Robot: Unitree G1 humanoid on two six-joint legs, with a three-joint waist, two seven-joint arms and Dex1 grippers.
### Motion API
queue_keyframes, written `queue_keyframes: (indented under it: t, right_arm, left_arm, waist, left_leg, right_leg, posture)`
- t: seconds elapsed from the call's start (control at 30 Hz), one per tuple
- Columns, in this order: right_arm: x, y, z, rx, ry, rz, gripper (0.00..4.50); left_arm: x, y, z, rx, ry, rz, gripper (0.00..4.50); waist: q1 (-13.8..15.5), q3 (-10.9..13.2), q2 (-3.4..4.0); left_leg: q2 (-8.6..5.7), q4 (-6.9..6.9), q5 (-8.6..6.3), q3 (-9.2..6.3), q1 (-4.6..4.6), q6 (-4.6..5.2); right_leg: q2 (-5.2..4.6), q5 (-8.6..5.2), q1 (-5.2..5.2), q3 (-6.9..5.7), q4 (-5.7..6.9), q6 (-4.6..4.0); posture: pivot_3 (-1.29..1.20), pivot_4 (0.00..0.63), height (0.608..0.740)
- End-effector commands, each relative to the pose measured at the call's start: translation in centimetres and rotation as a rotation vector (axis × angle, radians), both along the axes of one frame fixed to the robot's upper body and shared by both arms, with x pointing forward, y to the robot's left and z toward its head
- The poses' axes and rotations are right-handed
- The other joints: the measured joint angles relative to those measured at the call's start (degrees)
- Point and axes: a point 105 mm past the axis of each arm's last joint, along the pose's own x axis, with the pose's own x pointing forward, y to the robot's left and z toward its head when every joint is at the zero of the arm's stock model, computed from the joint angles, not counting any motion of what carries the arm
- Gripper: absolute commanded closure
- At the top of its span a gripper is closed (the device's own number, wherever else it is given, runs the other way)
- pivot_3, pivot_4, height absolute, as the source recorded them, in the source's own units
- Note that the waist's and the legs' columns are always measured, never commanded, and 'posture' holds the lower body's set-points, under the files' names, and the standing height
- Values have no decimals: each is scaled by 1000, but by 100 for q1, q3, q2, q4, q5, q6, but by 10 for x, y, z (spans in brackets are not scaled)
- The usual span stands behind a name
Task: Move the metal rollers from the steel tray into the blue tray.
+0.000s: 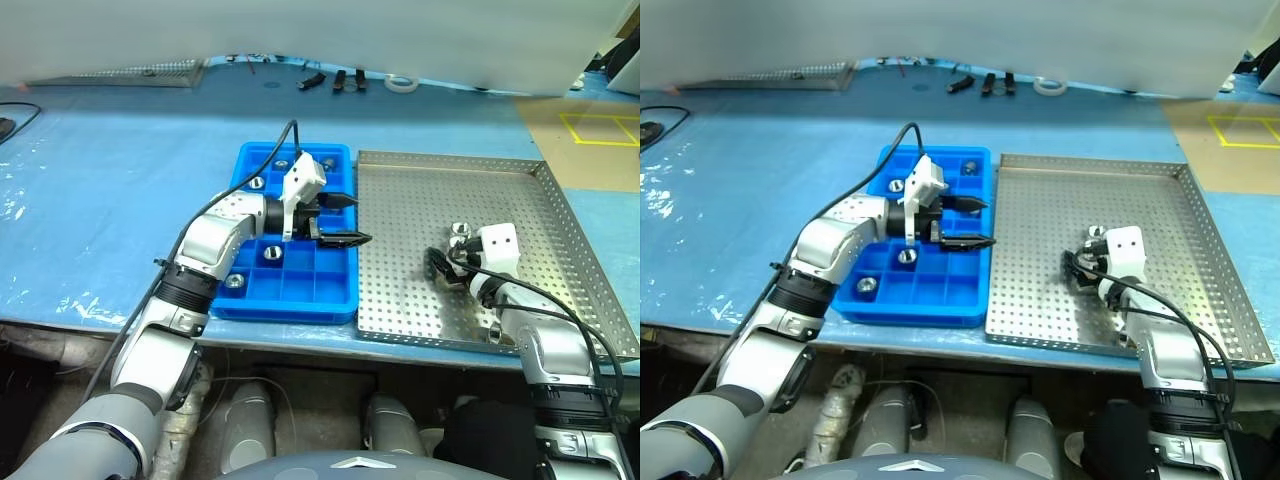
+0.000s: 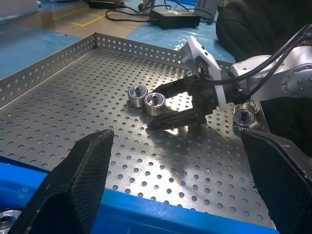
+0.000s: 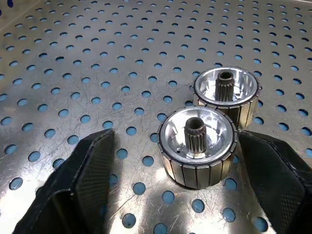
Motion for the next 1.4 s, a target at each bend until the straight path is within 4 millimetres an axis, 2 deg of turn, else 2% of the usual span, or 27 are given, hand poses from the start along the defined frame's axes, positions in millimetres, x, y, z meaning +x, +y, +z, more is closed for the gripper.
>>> queue_keyframes:
  t: [0.03, 0.17, 0.2, 0.37, 0.6, 0.8, 0.9, 1.0, 1.1, 1.2, 1.4]
  right_arm:
    - [4, -2, 14, -4, -65, -12, 1281]
    - [4, 0, 23, 22, -109, -9, 2673]
    - [3, 1, 26, 28, -119, -2, 2880]
    - [0, 16, 37, 45, -158, 79, 2882]
    - [-6, 27, 53, 94, -189, 181, 2882]
    - [-33, 60, 92, 214, -225, 471, 2882]
    - [-51, 76, 106, 185, -210, 624, 2882]
    - [-63, 88, 110, 126, -184, 721, 2882]
    - [-75, 101, 113, 42, -164, 828, 2882]
    - [-77, 106, 114, -31, -167, 869, 2882]
    - [-79, 110, 110, -104, -156, 920, 2882]
  left_arm:
    - [-1, 0, 6, -1, -41, -6, 104]
    - [0, 0, 5, 3, -40, -3, 104]
    - [0, 0, 5, 4, -39, -2, 104]
    - [-1, 1, 2, 9, -31, -6, 104]
    - [0, 1, 4, 0, -18, -18, 104]
    - [0, 9, 15, -91, 114, -60, 104]
    - [4, 12, 23, -157, 246, -76, 104]
    - [7, 12, 22, -172, 318, -80, 104]
    - [-2, 9, 24, -191, 416, -158, 104]
    - [-14, 5, 19, -159, 466, -223, 104]
    - [-13, 0, 24, -195, 526, -241, 104]
  waist:
    - [0, 0, 0]
    - [-1, 0, 0]
    - [-1, 0, 0]
    - [-5, 0, 0]
    - [-4, 0, 0]
    - [1, 0, 1]
    - [6, 0, 1]
    - [20, 0, 0]
    - [18, 1, 0]
    - [18, 1, 0]
    - [25, 2, -2]
  left_leg:
    - [0, 0, 0, 0, 0, 0]
    - [0, 0, 0, 0, 0, 1]
    - [0, 0, 0, 0, 0, 1]
    - [0, 0, -1, 1, 0, -1]
    - [1, -1, -1, 1, 0, -1]
    - [1, -2, 1, 1, -2, 3]
    - [2, -2, 2, 1, 1, 3]
    - [2, -1, -1, 2, 7, -3]
    - [0, -2, -2, 2, 10, -3]
    - [3, -4, -2, 2, 10, -3]
    - [1, -5, -2, 3, 9, -3]
  right_leg:
    - [0, 0, 0, 0, 0, 0]
    - [0, 0, 0, 1, 0, 0]
    - [0, 0, 0, 1, 0, 0]
    - [0, 0, -1, 2, 0, 0]
    - [1, 0, -1, 3, 0, 0]
    - [1, 0, -3, 4, -1, 0]
    - [2, 0, -1, 4, 2, 0]
    - [1, 0, 5, 5, 2, 0]
    - [0, 0, 8, 8, -1, 0]
    - [1, 0, 7, 7, -2, 0]
    - [0, 0, 7, 7, -4, 0]
  posture:
    - [-225, 150, 740]
    - [-232, 150, 740]
    - [-232, 150, 740]
    - [-239, 150, 740]
    - [-242, 150, 740]
    - [-244, 150, 740]
    - [-249, 150, 740]
    - [-257, 150, 740]
    - [-257, 150, 740]
    - [-267, 150, 740]
    - [-267, 150, 740]
